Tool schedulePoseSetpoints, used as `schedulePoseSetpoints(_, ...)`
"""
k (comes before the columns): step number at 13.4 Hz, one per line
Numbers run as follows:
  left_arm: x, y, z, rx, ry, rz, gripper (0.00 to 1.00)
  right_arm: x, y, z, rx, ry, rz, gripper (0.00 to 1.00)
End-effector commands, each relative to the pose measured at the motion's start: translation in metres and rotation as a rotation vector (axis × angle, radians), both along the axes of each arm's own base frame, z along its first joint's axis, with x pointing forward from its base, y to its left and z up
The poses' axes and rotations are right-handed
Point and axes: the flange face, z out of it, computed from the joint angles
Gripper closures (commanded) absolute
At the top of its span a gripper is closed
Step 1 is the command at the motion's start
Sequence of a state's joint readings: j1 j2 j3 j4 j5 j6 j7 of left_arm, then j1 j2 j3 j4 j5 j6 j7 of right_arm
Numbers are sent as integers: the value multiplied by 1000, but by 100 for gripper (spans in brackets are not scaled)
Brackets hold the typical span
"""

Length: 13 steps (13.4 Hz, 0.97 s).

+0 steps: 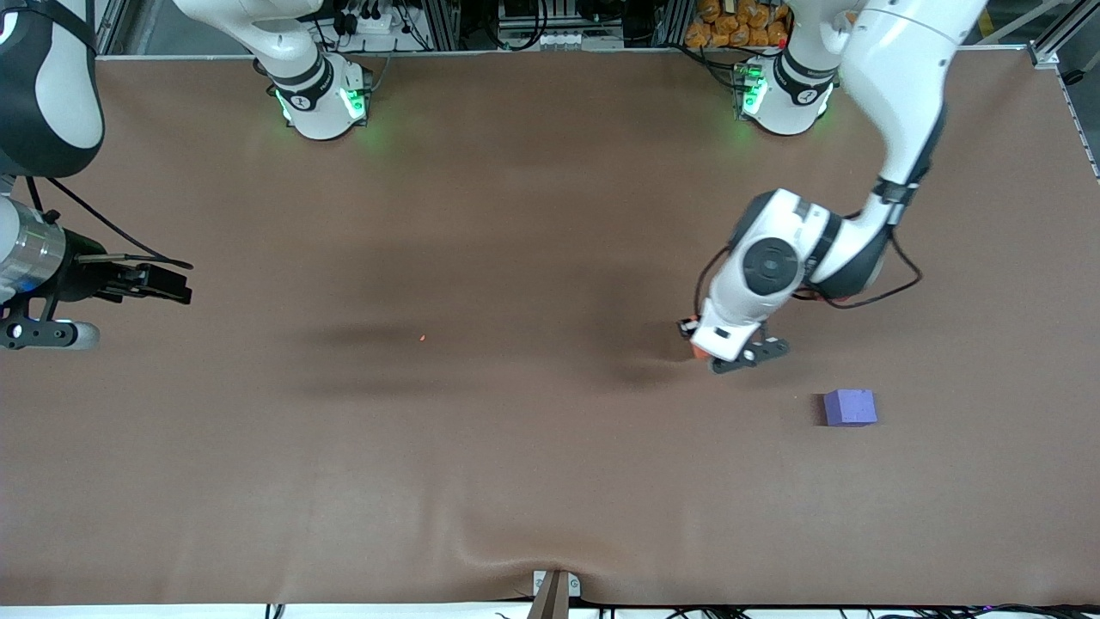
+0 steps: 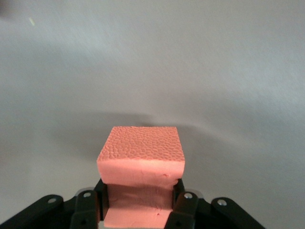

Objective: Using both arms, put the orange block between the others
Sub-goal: 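Carry the orange cube between the pink and blue cubes with the left gripper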

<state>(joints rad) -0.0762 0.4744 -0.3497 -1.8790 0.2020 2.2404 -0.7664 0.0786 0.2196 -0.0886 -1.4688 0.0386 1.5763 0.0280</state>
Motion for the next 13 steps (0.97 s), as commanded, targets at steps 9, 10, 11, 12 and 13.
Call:
schedulePoseSetpoints(9,44,142,16,-20,2,-249,100,-3,2,7,-2,0,-12,0)
schedulePoseSetpoints(10,44,152,18,-19,16,-275,100,-3,2,8,-2,-3,-12,0)
schedulePoseSetpoints(11,48,174,28,-15,30,-294,100,-3,2,8,-2,-3,-12,0)
schedulePoseSetpoints(12,50,196,34,-22,56,-320,100,-3,2,8,-2,-3,-12,0)
schedulePoseSetpoints(13,54,214,38,-28,70,-342,100,-3,2,8,-2,-3,-12,0)
